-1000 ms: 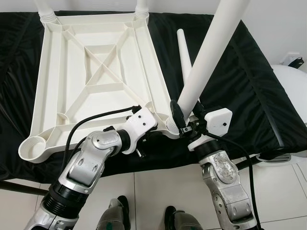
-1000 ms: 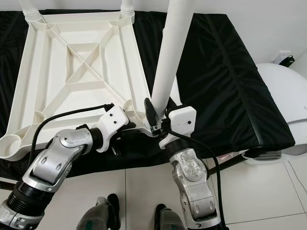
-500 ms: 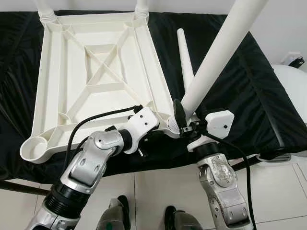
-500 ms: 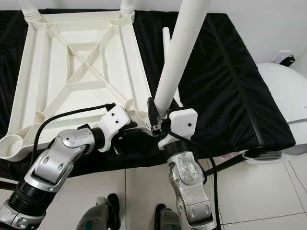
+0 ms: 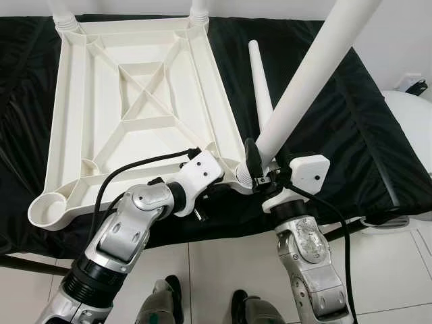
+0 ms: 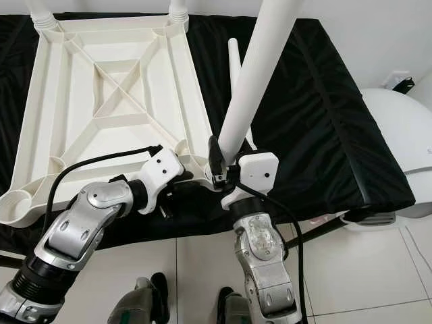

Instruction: Building children table

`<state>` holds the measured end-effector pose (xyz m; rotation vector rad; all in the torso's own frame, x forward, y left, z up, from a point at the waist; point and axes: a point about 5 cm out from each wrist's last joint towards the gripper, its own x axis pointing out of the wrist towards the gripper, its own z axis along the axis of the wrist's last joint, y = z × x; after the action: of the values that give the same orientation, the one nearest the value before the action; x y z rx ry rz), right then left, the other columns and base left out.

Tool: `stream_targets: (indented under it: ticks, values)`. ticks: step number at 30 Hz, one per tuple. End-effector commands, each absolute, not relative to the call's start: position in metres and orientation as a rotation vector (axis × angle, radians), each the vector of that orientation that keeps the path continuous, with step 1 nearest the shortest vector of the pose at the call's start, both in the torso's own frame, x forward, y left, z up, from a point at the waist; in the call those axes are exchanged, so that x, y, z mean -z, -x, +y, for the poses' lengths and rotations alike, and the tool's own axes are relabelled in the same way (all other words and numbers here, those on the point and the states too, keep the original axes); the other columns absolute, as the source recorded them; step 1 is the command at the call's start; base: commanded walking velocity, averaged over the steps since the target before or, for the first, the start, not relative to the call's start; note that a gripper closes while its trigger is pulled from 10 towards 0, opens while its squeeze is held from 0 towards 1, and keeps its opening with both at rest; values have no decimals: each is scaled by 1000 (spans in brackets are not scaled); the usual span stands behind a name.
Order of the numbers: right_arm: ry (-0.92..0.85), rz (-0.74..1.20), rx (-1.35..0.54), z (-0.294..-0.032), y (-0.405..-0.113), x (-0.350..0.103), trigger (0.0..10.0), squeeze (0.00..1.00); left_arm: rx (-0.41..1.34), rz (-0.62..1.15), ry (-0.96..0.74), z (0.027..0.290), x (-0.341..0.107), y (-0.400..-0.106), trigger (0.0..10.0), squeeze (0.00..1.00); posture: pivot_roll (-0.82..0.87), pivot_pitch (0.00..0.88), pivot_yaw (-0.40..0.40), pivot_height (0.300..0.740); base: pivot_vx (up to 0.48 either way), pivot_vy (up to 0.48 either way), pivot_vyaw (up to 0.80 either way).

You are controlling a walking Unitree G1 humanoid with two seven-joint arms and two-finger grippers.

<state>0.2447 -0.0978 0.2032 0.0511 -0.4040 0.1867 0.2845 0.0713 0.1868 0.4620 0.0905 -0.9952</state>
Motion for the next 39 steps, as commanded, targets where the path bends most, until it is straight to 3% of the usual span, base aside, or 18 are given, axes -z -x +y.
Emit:
stream_targets:
  ticks: [1,14,27,39]
  values:
    - [10,-268,-72,-119,-251,-180,10000,0,1040,31,-451,64,-197,-280,10000,0,-44,259,-39,740,0,0,0]
    - [3,-367,-116,-115,-253,-205,10000,0,1043,31,-446,63,-196,-279,10000,0,-47,260,-42,740,0,0,0]
    - [-2,-330,-209,-116,-255,-200,10000,0,1041,34,-440,63,-196,-280,10000,0,-47,265,-39,740,0,0,0]
    - [3,-267,-423,-129,-271,-194,10000,0,1038,30,-439,63,-198,-280,10000,0,-47,274,-41,740,0,0,0]
